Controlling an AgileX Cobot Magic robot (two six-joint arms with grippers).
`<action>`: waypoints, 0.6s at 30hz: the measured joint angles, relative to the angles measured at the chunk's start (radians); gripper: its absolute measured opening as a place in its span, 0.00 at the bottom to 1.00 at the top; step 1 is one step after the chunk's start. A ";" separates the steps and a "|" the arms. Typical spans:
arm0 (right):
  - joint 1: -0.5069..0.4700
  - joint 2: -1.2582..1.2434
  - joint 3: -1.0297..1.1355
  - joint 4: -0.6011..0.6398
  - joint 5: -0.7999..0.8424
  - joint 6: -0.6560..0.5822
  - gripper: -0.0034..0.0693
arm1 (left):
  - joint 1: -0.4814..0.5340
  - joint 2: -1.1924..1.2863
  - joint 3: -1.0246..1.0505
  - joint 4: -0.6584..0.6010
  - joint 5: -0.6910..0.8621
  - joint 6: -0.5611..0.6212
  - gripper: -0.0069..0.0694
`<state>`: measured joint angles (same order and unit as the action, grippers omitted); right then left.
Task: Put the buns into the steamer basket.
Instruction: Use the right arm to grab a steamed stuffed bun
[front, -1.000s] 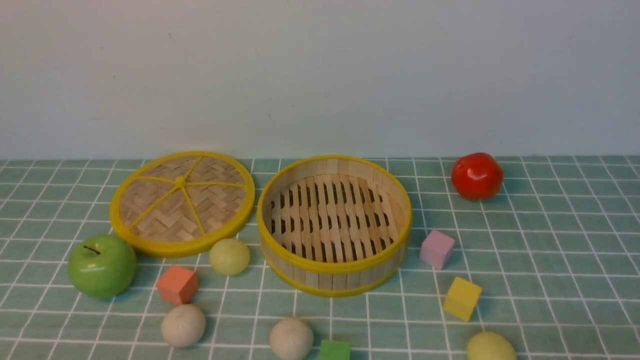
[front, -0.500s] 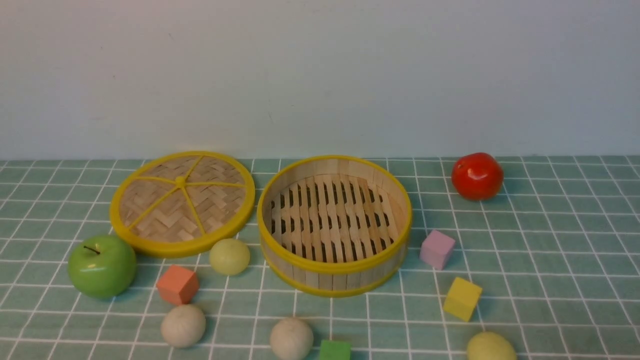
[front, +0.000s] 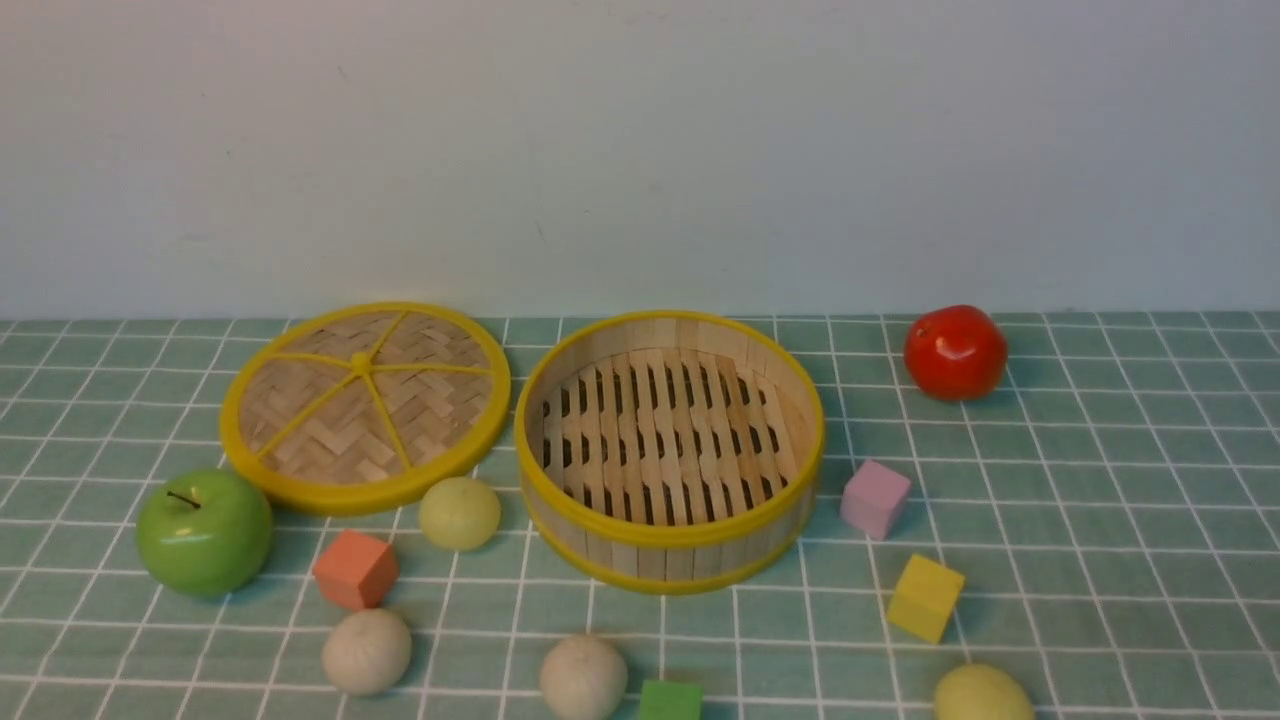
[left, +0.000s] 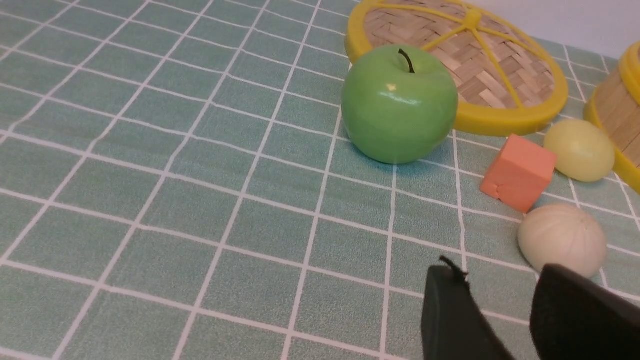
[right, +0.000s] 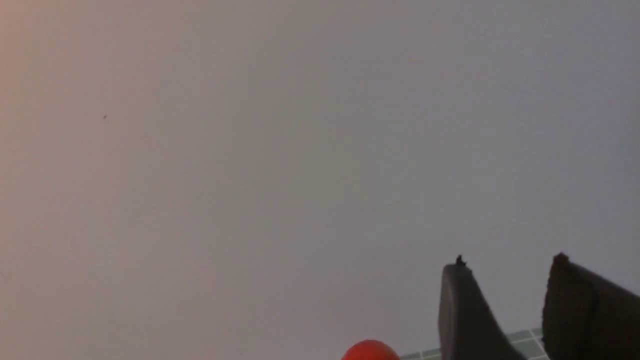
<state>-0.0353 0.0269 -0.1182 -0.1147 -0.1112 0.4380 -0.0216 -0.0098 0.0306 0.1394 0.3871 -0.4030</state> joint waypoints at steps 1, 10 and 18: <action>0.000 0.048 -0.099 -0.003 0.086 0.006 0.38 | 0.000 0.000 0.000 0.000 0.000 0.000 0.40; 0.000 0.411 -0.503 -0.006 0.706 -0.002 0.38 | 0.000 0.000 0.000 0.000 0.000 0.000 0.40; 0.000 0.703 -0.504 0.140 0.834 -0.127 0.38 | 0.000 0.000 0.000 0.001 0.000 0.000 0.40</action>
<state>-0.0353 0.7303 -0.6224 0.0248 0.7225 0.3111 -0.0216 -0.0098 0.0306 0.1404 0.3871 -0.4030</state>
